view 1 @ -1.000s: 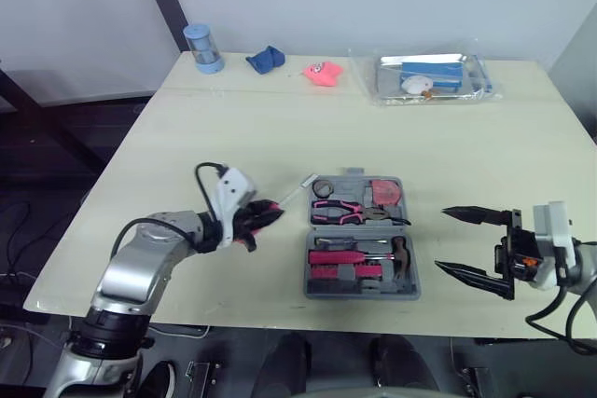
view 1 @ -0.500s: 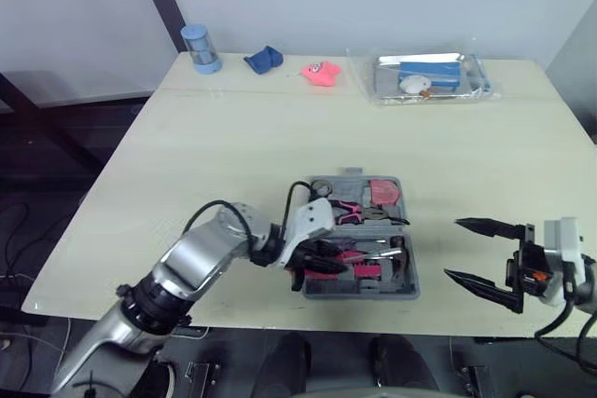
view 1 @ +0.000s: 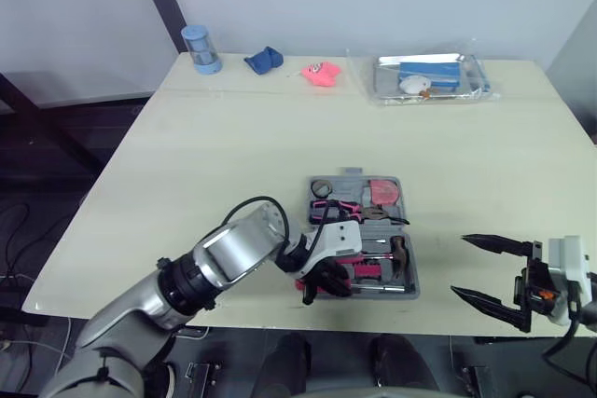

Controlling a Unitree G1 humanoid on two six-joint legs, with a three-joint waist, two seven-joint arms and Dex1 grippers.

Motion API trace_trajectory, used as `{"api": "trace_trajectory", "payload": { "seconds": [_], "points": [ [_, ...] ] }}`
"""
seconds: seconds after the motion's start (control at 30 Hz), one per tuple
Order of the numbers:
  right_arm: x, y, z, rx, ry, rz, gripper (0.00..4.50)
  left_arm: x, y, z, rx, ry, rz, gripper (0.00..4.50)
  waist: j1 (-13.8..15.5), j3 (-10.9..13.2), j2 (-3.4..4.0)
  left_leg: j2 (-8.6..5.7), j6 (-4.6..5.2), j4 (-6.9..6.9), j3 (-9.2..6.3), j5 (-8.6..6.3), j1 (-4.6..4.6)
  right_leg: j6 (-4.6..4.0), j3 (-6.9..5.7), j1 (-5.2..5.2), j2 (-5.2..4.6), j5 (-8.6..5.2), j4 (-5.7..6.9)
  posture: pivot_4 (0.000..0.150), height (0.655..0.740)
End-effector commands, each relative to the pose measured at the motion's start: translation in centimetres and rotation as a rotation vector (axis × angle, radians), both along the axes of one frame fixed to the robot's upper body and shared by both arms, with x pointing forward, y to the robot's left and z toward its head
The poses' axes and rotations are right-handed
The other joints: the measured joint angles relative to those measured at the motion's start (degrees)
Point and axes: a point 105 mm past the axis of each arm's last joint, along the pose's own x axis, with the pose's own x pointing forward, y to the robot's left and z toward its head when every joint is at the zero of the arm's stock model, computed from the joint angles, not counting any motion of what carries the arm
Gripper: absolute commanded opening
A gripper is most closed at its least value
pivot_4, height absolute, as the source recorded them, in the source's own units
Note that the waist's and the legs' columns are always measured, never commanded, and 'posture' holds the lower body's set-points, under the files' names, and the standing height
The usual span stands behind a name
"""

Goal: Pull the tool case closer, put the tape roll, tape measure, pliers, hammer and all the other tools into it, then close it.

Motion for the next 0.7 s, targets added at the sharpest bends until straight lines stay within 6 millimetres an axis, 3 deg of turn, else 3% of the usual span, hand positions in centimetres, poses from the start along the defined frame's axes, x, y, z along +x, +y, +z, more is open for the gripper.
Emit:
{"api": "trace_trajectory", "payload": {
  "seconds": [0.03,0.37,0.7],
  "points": [
    [-0.2,0.1,1.1,-0.014,-0.062,0.007,4.5,-0.5,-0.5,0.2,0.02,0.01,-0.018,0.59,-0.05,0.0,0.0,0.0,0.0,0.0,0.0,0.0,0.01,0.0,0.0,0.0,0.0,0.0,0.0,0.15,0.74],
    [-0.2,0.2,0.9,-0.01,-0.071,-0.004,4.5,1.1,-1.7,-0.2,0.053,-0.004,0.072,0.59,0.02,0.0,0.0,-0.01,0.0,0.02,-0.01,0.0,0.0,0.0,0.0,0.01,0.0,0.0,0.0,0.15,0.74],
    [-0.1,-0.1,0.8,-0.012,-0.08,-0.03,4.5,0.8,-1.7,-0.9,0.068,0.015,0.033,0.59,0.0,0.0,0.01,0.0,-0.01,0.02,-0.01,0.01,0.01,0.0,0.0,0.01,0.0,0.0,0.01,0.15,0.74]
  ]
}}
